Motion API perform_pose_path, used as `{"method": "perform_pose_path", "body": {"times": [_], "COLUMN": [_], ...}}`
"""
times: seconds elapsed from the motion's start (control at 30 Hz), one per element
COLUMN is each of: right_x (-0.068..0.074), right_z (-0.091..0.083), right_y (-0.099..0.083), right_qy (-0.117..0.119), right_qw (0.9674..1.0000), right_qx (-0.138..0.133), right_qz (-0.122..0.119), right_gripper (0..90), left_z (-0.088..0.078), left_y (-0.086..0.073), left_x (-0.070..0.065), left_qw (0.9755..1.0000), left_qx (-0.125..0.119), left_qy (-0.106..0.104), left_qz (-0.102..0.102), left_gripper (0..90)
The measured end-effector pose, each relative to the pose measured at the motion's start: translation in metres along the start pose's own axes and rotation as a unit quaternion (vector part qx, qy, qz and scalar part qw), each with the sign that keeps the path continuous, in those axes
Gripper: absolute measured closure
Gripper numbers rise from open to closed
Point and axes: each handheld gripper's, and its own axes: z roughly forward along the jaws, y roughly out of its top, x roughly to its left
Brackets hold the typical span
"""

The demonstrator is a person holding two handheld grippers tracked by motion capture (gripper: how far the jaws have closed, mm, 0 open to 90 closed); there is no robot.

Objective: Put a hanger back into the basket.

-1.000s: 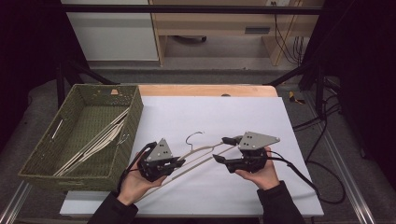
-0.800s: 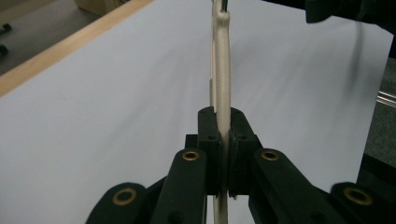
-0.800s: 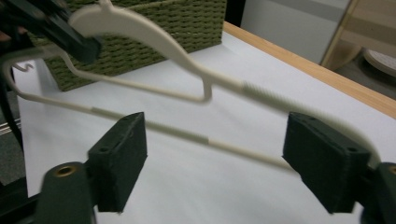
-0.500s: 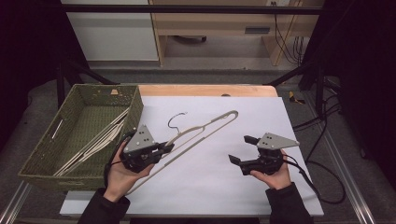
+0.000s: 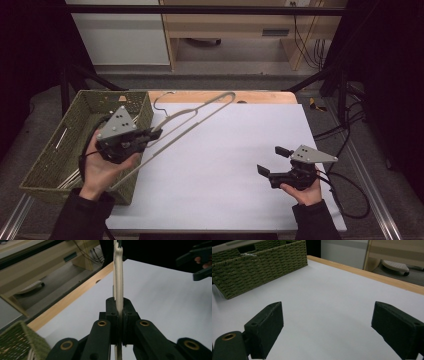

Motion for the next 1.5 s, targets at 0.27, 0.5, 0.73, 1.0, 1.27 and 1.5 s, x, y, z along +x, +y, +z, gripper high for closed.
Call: {"method": "perform_pose_path", "body": {"times": [0.27,0.5,0.73,1.0,1.27,1.5], "right_x": [0.000,-0.002,-0.002,-0.002,-0.003,-0.003], "right_z": [0.002,0.000,0.002,0.001,0.001,0.002], "right_y": [-0.002,-0.002,-0.003,-0.003,-0.003,-0.004], "right_qy": [0.000,-0.005,-0.004,-0.005,-0.006,-0.007], "right_qw": [1.0000,1.0000,1.0000,0.9999,0.9999,0.9999], "right_qx": [0.006,0.004,0.006,0.007,0.008,0.008], "right_qz": [0.001,0.006,0.005,0.009,0.007,0.008], "right_gripper": [10.0,9.9,9.6,9.3,8.8,8.6], "left_z": [-0.024,-0.033,-0.037,-0.043,-0.052,-0.053], "left_y": [-0.011,-0.036,-0.058,-0.082,-0.105,-0.124], "left_x": [0.041,0.075,0.096,0.116,0.133,0.141], "left_qw": [0.9987,0.9966,0.9946,0.9915,0.9875,0.9847], "left_qx": [0.005,0.026,0.044,0.060,0.072,0.087], "left_qy": [0.050,0.075,0.092,0.114,0.137,0.147], "left_qz": [-0.010,-0.021,-0.019,-0.022,-0.028,-0.030], "left_gripper": [86.1,86.1,86.1,86.1,86.1,86.1]}}
